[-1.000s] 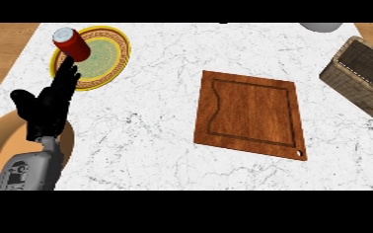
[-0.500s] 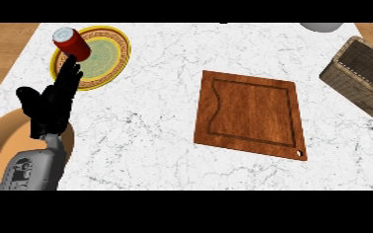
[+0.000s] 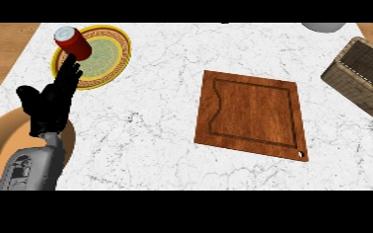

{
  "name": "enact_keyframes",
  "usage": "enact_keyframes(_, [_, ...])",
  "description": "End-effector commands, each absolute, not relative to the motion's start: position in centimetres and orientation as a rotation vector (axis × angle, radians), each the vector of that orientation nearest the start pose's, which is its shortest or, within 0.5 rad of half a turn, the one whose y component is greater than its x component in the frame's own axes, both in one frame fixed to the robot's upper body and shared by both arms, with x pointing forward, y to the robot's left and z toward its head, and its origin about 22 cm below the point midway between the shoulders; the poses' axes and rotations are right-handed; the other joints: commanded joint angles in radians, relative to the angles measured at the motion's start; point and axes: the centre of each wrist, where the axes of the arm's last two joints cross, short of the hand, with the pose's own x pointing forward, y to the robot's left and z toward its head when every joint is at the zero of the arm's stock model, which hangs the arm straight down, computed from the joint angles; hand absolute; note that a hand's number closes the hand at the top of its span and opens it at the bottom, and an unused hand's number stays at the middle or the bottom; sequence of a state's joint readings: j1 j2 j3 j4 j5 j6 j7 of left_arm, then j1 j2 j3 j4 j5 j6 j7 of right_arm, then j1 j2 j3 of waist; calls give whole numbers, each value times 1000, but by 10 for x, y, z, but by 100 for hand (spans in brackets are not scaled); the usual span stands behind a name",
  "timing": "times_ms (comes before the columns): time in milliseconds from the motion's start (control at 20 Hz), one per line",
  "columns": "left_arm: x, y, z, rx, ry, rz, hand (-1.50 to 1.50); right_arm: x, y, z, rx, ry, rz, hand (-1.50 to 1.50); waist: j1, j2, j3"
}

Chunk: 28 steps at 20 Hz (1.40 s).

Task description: Pick the cupcake from the cutting board and place it in the basket

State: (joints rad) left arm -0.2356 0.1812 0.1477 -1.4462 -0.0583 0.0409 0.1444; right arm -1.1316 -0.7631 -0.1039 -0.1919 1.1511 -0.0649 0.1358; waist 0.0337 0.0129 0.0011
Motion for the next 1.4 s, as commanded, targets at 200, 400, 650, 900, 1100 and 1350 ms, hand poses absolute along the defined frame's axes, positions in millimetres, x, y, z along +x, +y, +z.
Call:
enact_keyframes(200, [295,280,51,258,-1545,-56,0,421,-428,184,-1351,-752,784,150,5,0,1])
enact_keyframes(400, [293,295,59,269,-1534,-46,0,413,-438,172,-1334,-636,763,150,-7,-5,0])
enact_keyframes(650, [292,279,46,285,-1513,-31,0,417,-431,172,-1352,-641,682,-150,-8,-3,0])
enact_keyframes(900, [299,277,49,272,-1523,-34,0,419,-430,193,-1358,-905,499,-150,-19,-5,0])
enact_keyframes(1100, [296,282,42,262,-1538,-30,0,412,-443,197,-1329,-1021,309,-150,-18,-3,0])
enact_keyframes(1350, [284,294,37,276,-1524,-30,0,411,-448,234,-1275,-1114,13,-150,-17,-8,0])
